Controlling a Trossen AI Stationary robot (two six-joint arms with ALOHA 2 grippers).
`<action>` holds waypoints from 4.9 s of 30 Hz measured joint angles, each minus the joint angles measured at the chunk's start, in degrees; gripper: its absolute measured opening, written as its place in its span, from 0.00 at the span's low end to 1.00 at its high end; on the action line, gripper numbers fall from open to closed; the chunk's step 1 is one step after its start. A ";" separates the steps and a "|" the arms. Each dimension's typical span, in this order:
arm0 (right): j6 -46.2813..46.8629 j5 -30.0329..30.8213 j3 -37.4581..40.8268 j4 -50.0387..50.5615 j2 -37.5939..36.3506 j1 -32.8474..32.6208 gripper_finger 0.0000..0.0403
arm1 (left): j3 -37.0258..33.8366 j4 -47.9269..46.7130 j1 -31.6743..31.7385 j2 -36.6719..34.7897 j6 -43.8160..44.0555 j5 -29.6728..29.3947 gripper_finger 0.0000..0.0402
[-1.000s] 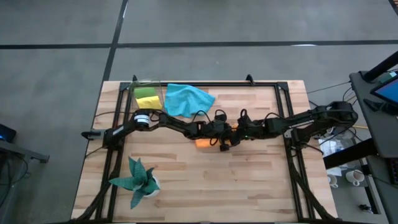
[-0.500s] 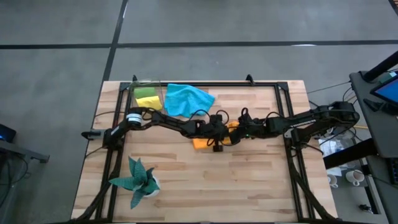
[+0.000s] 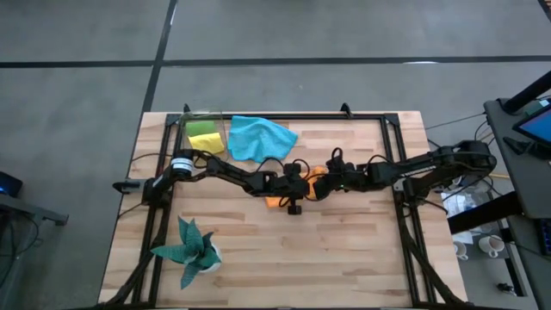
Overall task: Roll microfiber towels into tight, uniform cylinder then place into a basket
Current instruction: Roll the orange microfiber towel
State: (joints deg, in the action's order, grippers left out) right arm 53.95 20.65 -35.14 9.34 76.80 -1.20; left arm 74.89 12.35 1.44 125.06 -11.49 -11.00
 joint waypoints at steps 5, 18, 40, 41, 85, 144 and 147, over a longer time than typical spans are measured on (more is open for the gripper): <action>0.24 -0.50 0.00 -3.03 3.31 0.58 0.02 | -0.13 0.44 0.06 0.06 0.23 0.04 0.00; 0.68 -5.03 0.00 -12.55 11.64 1.61 0.02 | -0.35 0.94 0.06 0.26 -0.25 0.08 0.00; -12.61 -13.52 0.00 -13.87 8.96 -0.40 0.48 | 0.00 0.77 0.11 0.35 -0.91 0.04 0.00; -13.53 -13.57 0.00 -13.87 8.96 -0.42 0.48 | 0.02 0.77 0.11 0.32 -1.52 0.04 0.00; -14.58 0.55 1.41 -27.09 13.64 0.35 0.44 | -24.62 23.30 4.61 -16.96 -8.45 3.64 0.00; -7.45 16.90 7.78 -19.78 9.66 -17.60 0.02 | -8.57 7.12 9.16 -7.44 -10.35 2.31 0.00; -7.76 14.63 7.76 -18.30 9.34 -17.65 0.02 | -8.64 5.51 9.46 -8.43 -11.94 -3.19 0.00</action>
State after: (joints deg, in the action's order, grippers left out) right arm 46.20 35.28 -27.38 -8.97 86.14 -18.85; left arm 66.25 17.86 10.90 116.63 -23.44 -14.20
